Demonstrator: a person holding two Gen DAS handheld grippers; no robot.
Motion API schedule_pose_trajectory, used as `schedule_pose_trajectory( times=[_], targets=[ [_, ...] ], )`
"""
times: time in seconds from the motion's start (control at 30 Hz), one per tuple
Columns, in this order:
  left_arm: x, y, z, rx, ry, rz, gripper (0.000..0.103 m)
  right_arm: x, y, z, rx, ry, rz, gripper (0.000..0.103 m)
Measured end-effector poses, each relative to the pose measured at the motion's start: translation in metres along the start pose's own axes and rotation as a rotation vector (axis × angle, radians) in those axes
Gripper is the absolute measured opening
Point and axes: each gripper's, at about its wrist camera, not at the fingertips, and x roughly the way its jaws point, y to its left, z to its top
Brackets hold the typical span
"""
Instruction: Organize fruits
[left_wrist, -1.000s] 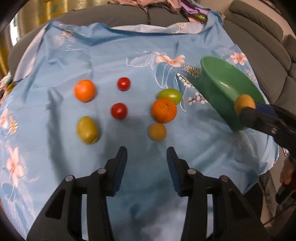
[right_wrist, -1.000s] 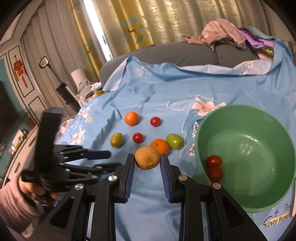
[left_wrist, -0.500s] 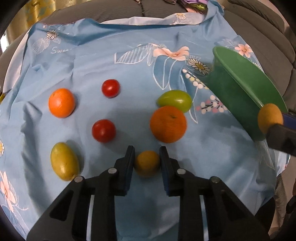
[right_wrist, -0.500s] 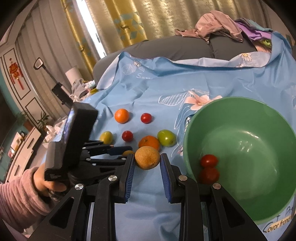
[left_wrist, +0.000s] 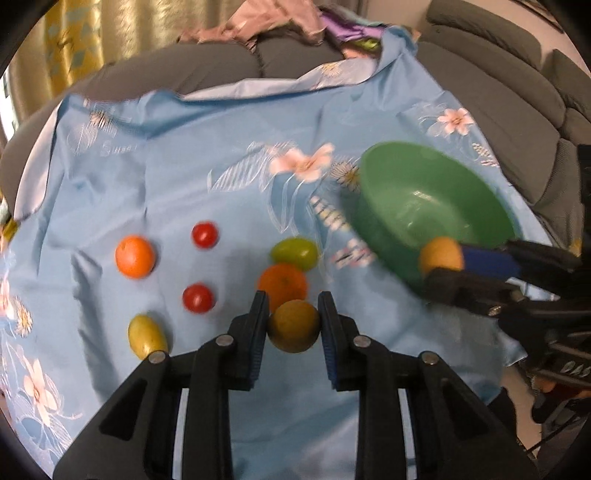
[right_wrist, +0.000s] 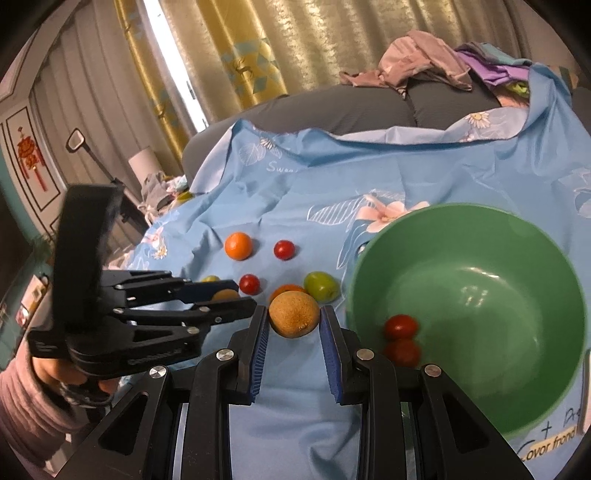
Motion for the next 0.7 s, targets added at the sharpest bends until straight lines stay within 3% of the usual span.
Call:
schedule_pose_trajectory(
  times=[0.4,0.7],
  targets=[
    [-0.002,-0.05,0.036,0.098,-0.055,-0.06,0.027,-0.027,-0.029,0.0,0.056,-0.066,-0.069,0.03],
    [0.024,-0.087,0.054,0.161,-0.029,-0.122,0.027,-0.035,-0.054,-0.009,0.104,-0.062,-0.161,0.03]
  ],
)
